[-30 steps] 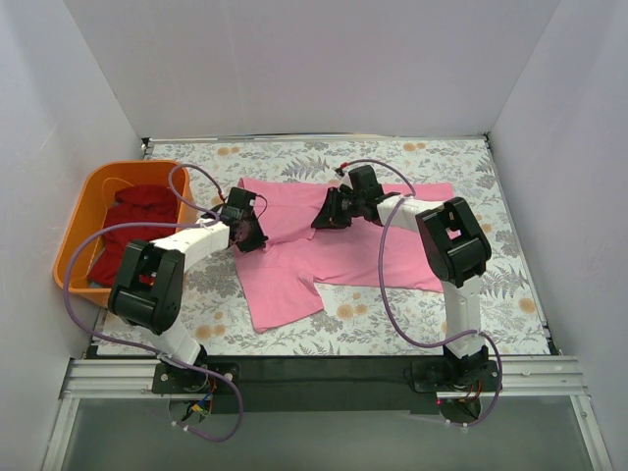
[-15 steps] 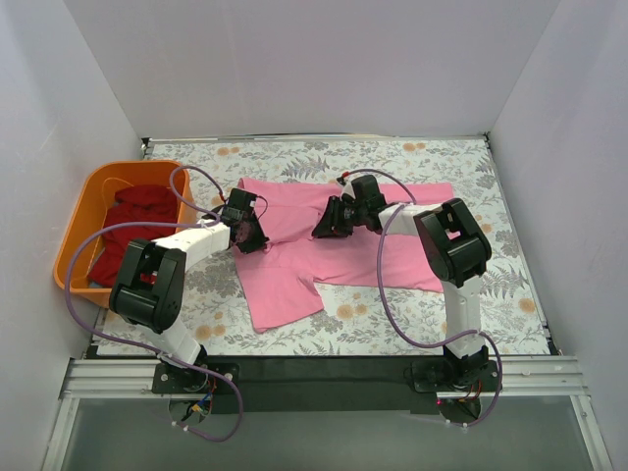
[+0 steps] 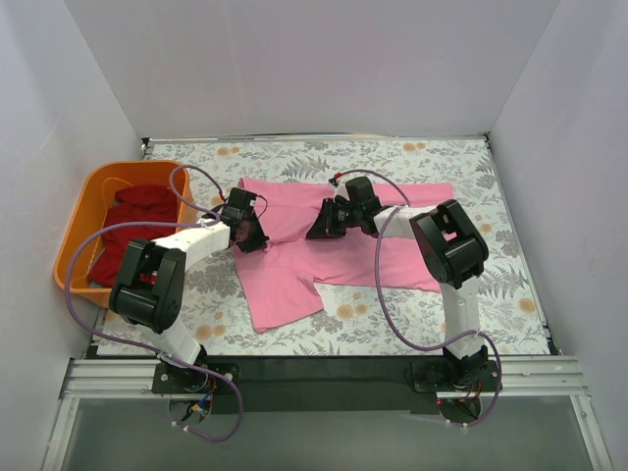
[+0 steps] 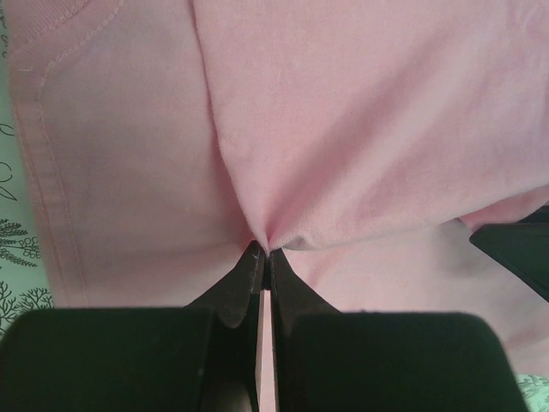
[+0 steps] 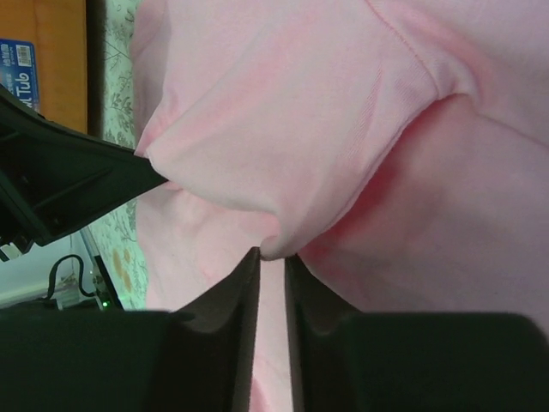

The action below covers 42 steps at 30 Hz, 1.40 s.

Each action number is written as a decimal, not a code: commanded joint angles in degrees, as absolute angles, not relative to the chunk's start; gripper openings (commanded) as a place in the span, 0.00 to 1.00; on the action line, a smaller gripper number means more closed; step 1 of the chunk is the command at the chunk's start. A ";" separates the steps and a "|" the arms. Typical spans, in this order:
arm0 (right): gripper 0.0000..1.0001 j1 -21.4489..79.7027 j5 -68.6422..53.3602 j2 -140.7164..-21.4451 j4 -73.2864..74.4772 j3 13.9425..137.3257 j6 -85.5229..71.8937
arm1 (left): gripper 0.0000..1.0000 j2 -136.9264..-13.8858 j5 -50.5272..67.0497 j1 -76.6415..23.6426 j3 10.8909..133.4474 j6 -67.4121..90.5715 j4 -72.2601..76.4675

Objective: Fold and stack the t-shirts
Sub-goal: Fold the tshirt

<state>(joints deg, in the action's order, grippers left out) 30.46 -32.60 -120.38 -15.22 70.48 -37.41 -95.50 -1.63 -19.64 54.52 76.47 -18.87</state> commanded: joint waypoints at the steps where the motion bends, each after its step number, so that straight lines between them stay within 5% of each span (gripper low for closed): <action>1: 0.19 30.50 -33.84 -120.24 -17.40 70.14 -37.35 | 0.02 -94.39 -1.50 -19.25 57.39 76.47 -18.89; 10: 0.01 29.53 -35.50 -116.90 -15.39 69.79 -38.06 | 0.01 -93.78 -1.76 -17.84 61.52 75.24 -23.20; 25: 0.01 27.95 -39.89 -115.05 -6.16 72.42 -36.04 | 0.05 -96.41 4.74 -16.35 65.21 72.69 -30.06; 35: 0.01 27.95 -42.10 -118.03 -3.60 73.47 -36.03 | 0.21 -98.96 7.65 -16.35 64.25 72.25 -32.87; 42: 0.17 27.95 -39.74 -119.09 -1.94 74.44 -33.49 | 0.26 -98.00 3.26 -16.09 62.23 73.65 -32.08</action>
